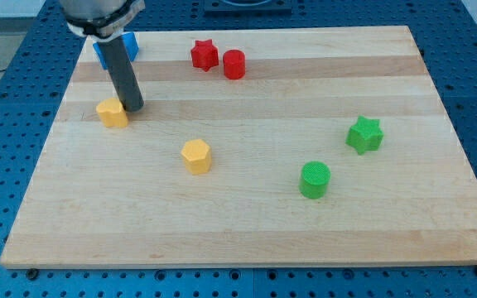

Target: Push the yellow hexagon horizontal to the green circle

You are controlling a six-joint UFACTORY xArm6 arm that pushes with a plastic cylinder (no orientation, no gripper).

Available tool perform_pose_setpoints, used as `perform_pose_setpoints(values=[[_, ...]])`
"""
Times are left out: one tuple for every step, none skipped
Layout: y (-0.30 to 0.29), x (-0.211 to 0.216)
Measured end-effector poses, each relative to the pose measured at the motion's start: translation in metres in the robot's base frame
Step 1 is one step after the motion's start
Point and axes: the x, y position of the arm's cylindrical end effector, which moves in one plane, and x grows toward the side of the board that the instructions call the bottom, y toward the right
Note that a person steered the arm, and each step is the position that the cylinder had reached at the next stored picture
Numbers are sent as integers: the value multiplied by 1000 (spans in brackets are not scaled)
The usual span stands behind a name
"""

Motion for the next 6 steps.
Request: perform_pose_setpoints(values=[[5, 9], [43, 2], [44, 2], [43, 2], [44, 17], [86, 12]])
